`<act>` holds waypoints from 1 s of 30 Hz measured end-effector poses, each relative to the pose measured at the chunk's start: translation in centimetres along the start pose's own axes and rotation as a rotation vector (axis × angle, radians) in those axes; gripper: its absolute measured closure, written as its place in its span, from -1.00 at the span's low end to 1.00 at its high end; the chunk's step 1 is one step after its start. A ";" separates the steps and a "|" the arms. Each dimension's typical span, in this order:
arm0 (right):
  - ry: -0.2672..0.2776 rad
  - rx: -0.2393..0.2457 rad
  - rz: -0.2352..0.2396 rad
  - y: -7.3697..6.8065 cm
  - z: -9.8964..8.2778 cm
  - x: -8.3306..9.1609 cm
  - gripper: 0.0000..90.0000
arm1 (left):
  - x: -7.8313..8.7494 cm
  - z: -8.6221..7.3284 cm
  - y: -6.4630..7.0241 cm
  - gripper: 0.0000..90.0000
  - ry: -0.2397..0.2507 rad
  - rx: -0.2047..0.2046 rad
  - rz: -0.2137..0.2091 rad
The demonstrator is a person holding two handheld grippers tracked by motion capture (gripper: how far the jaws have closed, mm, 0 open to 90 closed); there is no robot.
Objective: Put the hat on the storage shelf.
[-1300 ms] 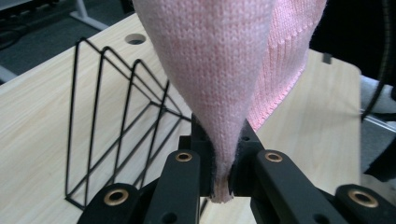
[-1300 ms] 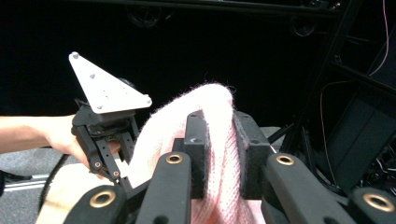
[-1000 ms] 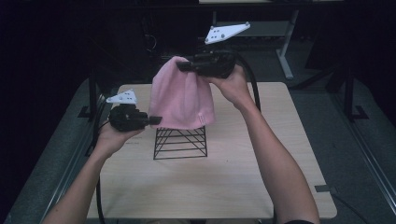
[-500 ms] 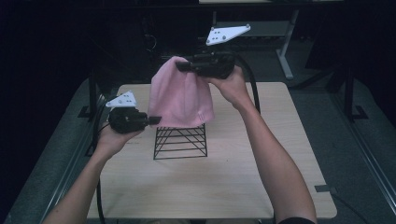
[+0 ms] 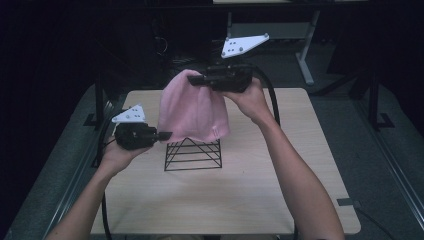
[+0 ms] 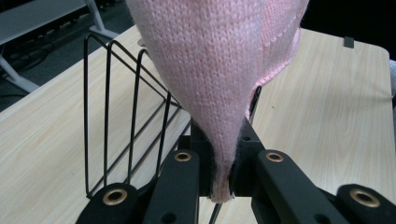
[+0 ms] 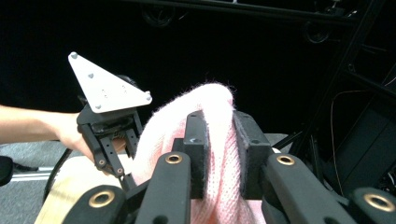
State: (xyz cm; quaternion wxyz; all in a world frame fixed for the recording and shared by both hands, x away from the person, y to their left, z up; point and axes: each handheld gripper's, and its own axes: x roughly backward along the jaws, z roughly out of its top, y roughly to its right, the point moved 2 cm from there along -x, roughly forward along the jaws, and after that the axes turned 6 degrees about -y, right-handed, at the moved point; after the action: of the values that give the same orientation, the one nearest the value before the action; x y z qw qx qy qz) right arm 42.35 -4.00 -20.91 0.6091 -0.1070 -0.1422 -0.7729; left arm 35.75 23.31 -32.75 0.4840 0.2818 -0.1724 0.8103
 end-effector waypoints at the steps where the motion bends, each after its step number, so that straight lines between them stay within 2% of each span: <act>1: -0.003 0.002 0.002 -0.1 0.0 0.0 0.70 | 0.0 -0.1 0.0 0.83 0.000 0.003 -0.002; 9: -0.034 0.017 0.009 -0.6 -0.3 -0.3 0.70 | -0.4 -0.7 0.0 0.83 -0.013 0.007 -0.004; 13: -0.051 0.029 -0.004 -0.6 -0.3 -0.4 0.70 | -0.6 -0.7 0.1 0.82 -0.017 0.003 -0.003; 22: -0.068 0.024 0.004 -0.1 -0.7 0.6 0.70 | -1.2 0.0 0.5 0.81 -0.011 -0.017 -0.007; 27: -0.086 0.024 0.011 -0.2 -1.1 0.8 0.69 | -1.6 -0.1 0.5 0.81 -0.036 -0.028 -0.008; 30: -0.092 0.025 0.015 -0.4 -1.4 0.5 0.69 | -1.6 -0.5 0.4 0.81 -0.045 -0.020 -0.008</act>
State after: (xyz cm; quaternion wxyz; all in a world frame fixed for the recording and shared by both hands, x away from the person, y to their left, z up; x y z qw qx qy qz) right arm 41.82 -4.88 -22.06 0.6090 -0.1358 -0.1790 -0.7607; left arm 35.90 22.32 -34.11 0.4863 0.2957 -0.1901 0.8000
